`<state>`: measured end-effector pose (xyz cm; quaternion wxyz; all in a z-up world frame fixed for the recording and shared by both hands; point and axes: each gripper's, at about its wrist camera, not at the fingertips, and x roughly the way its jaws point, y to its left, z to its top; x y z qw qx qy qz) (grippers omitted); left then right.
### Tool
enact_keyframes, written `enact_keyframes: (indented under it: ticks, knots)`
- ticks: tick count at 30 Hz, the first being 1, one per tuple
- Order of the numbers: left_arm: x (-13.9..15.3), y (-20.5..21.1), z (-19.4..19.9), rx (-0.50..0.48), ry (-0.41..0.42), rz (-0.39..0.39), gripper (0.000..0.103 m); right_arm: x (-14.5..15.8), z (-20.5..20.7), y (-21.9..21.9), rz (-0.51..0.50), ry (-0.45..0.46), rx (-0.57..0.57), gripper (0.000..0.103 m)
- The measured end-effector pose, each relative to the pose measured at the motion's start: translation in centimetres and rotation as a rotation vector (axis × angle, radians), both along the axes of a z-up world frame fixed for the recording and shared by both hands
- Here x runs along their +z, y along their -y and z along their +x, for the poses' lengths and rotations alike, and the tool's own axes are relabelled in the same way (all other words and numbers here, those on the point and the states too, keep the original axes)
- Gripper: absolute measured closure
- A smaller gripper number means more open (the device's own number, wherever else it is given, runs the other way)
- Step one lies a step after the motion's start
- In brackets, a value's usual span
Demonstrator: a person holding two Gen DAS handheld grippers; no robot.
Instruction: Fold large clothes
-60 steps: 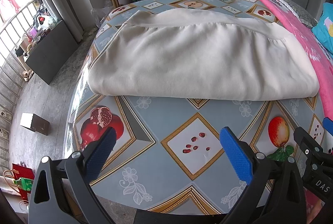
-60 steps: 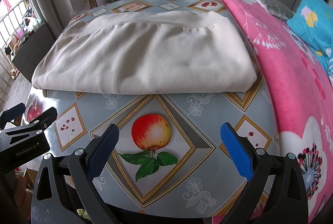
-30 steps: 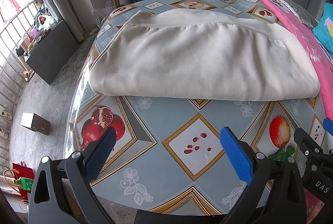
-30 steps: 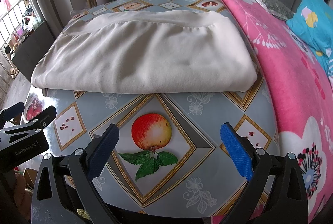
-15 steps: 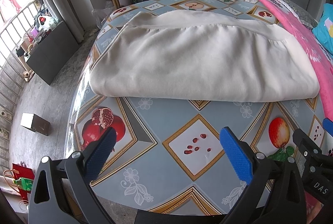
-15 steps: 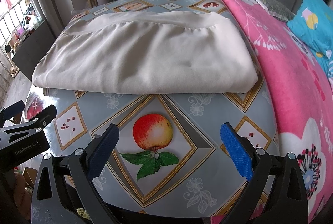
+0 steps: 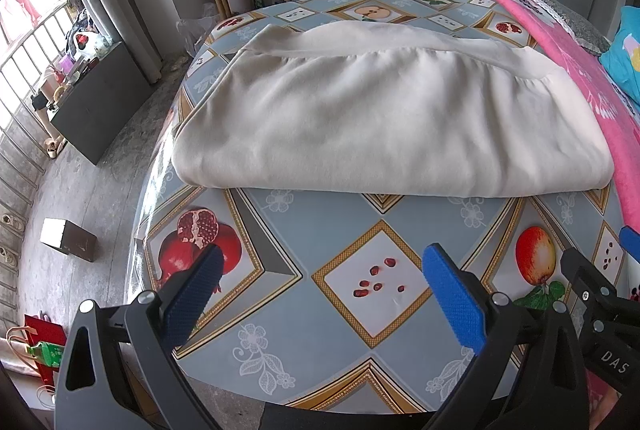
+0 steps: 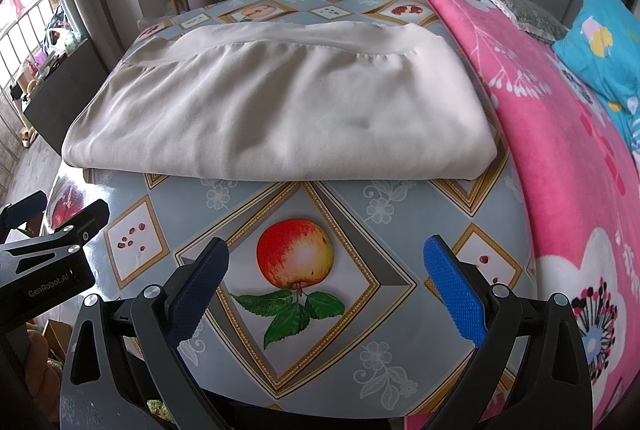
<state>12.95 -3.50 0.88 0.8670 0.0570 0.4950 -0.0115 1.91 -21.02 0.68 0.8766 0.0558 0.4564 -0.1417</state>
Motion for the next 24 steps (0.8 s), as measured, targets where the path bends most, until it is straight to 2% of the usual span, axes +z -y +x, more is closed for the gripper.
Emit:
enact_keyframes:
  ticks: [24]
  knots:
    - [0.02, -0.01, -0.05, 0.000, 0.002, 0.001, 0.005, 0.02, -0.09, -0.23, -0.001, -0.003, 0.002, 0.008]
